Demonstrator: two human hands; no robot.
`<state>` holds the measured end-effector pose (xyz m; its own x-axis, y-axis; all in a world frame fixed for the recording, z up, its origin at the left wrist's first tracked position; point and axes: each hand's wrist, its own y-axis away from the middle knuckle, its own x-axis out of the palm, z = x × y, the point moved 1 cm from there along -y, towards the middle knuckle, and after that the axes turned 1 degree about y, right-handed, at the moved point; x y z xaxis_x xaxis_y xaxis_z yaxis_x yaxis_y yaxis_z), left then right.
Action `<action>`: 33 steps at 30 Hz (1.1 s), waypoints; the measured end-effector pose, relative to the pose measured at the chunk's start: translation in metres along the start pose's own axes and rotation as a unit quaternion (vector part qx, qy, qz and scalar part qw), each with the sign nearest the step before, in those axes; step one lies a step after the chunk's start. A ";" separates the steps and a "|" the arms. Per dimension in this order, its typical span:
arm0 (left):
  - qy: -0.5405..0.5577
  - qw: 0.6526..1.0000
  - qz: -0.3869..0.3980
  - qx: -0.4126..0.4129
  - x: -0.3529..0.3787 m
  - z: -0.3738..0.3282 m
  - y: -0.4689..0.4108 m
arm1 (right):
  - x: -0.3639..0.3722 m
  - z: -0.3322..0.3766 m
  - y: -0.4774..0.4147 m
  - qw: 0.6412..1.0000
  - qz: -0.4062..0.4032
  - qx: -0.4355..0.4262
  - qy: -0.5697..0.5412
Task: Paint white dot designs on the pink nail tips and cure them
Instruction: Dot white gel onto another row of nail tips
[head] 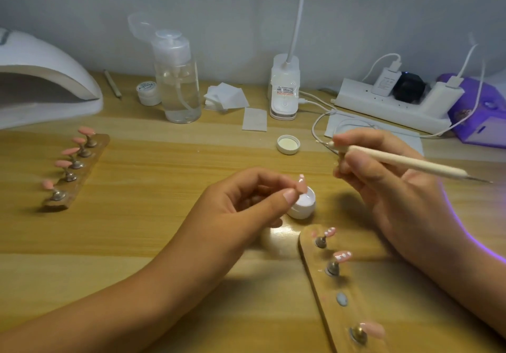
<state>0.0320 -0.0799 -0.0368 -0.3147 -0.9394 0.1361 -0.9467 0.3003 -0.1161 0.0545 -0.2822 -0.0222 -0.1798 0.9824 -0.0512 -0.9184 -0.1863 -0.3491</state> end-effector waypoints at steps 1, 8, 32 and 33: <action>0.003 1.000 -0.006 -0.002 -0.001 0.001 -0.001 | 0.002 0.000 0.000 0.998 -0.011 -0.015 0.054; 0.021 0.999 -0.039 -0.019 -0.004 0.006 -0.002 | 0.011 -0.008 0.006 0.977 0.022 -0.044 0.209; 0.033 0.999 -0.018 -0.022 -0.001 -0.001 -0.001 | 0.013 -0.006 0.003 0.977 0.036 0.006 0.211; 0.036 0.999 -0.016 -0.021 0.000 -0.001 -0.001 | 0.013 -0.005 0.003 0.979 0.026 0.007 0.203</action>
<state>0.0326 -0.0799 -0.0356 -0.2872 -0.9344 0.2106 -0.9579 0.2789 -0.0687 0.0513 -0.2701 -0.0289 -0.0748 0.8962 -0.4373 -0.9165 -0.2346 -0.3240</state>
